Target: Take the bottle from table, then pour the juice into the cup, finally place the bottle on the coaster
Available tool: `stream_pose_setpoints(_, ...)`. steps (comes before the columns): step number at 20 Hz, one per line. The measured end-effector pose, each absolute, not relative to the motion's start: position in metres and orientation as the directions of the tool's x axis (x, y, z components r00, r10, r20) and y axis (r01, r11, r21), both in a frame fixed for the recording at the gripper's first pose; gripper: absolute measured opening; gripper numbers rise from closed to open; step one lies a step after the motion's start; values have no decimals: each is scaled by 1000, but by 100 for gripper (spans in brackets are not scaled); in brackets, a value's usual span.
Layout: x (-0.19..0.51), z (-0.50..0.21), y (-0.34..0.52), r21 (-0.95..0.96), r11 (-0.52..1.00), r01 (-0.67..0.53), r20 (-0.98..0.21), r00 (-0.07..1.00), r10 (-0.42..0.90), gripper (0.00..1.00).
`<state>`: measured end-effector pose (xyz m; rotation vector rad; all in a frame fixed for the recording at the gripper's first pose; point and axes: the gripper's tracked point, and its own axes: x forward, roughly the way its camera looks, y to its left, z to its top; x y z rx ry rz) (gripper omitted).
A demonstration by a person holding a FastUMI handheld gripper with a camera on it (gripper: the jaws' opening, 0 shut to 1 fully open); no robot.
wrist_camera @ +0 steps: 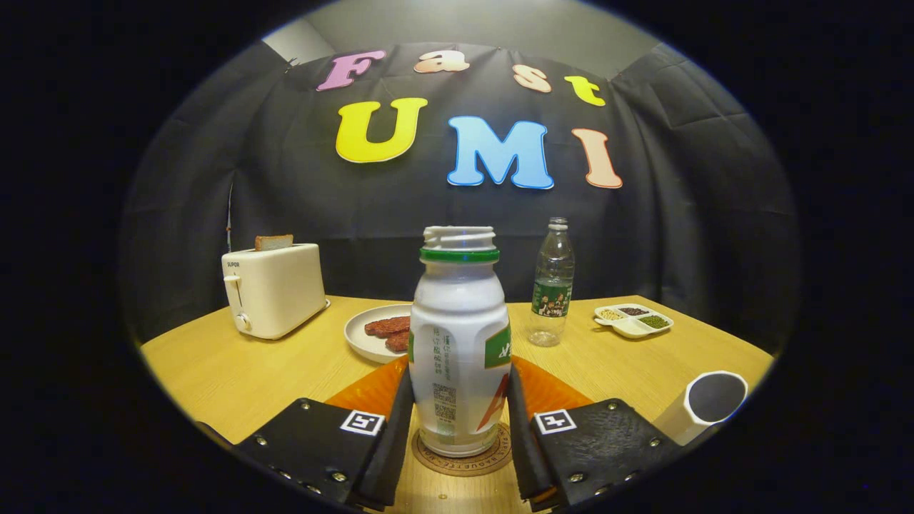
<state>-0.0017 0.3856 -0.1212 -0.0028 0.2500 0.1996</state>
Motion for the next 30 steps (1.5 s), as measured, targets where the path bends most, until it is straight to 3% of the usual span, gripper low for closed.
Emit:
stream_pose_setpoints(7,-4,-121,385,28,977,-210,-216,953,211,65)
stream_pose_setpoints(10,-2,-146,387,48,975,-219,-304,926,223,77)
stream_pose_setpoints(11,-5,-141,384,40,974,-221,-299,928,223,97)
stream_pose_setpoints(12,-6,-142,383,25,975,-221,-304,927,218,99)
stream_pose_setpoints(20,-20,-140,388,50,964,-260,-324,909,262,99)
stream_pose_setpoints(25,-26,-106,390,68,962,-264,-253,928,273,99)
stream_pose_setpoints(30,-38,-28,385,74,957,-280,-107,952,286,99)
